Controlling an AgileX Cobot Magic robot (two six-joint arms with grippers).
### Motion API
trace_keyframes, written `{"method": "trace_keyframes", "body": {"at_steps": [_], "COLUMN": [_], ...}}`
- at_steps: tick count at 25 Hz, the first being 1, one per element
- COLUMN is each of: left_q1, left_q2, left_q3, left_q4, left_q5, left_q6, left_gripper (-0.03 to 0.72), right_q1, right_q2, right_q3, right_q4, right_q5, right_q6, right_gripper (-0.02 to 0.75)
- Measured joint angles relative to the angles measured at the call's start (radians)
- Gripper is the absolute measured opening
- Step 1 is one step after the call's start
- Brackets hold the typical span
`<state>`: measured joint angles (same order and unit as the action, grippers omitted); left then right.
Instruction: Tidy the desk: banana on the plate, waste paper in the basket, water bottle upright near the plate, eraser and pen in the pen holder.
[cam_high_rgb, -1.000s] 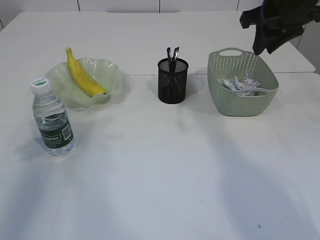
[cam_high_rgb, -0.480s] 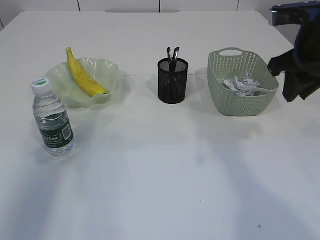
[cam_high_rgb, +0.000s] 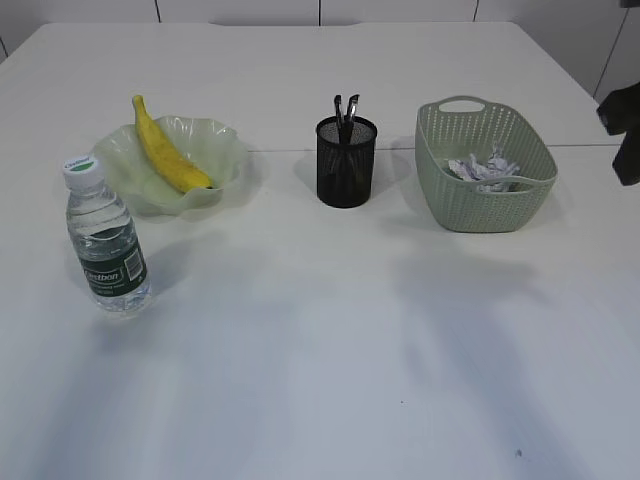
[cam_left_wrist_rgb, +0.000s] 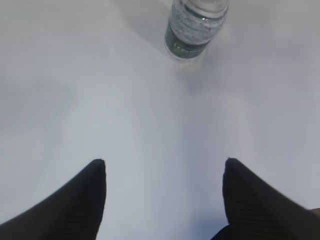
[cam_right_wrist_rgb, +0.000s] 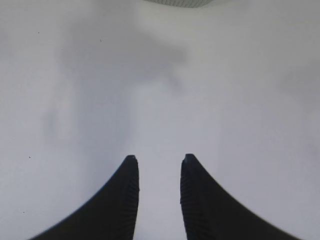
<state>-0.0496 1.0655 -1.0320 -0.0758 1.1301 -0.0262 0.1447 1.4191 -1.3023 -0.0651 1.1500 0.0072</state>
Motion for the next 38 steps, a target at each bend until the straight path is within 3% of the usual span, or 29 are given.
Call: {"method": "trace_keyframes", "body": {"at_steps": [8,19,28,38], "left_q1": [0.000,0.000,0.000,0.000], "left_q2": [-0.198,-0.543,-0.836,-1.023], "left_q3": [0.005,0.181,0.291,0.431], "left_q4": [0.096,0.086,0.084,0.013], "left_q5": [0.067,0.129,0.137,0.139], "left_q6": [-0.005,-0.013,-0.013,-0.013], "left_gripper": [0.512,0.511,0.510,0.510], "right_q1": [0.000,0.000,0.000,0.000], "right_q2": [-0.197,-0.582,-0.885,-1.175], "right_q3": [0.049,0.295,0.405,0.573], "right_q4": [0.000,0.000,0.000,0.015], "right_q5": [0.060,0.102,0.113,0.117], "right_q6": [0.073,0.119,0.121,0.119], "right_gripper": [0.219,0.219,0.219,0.219]}}
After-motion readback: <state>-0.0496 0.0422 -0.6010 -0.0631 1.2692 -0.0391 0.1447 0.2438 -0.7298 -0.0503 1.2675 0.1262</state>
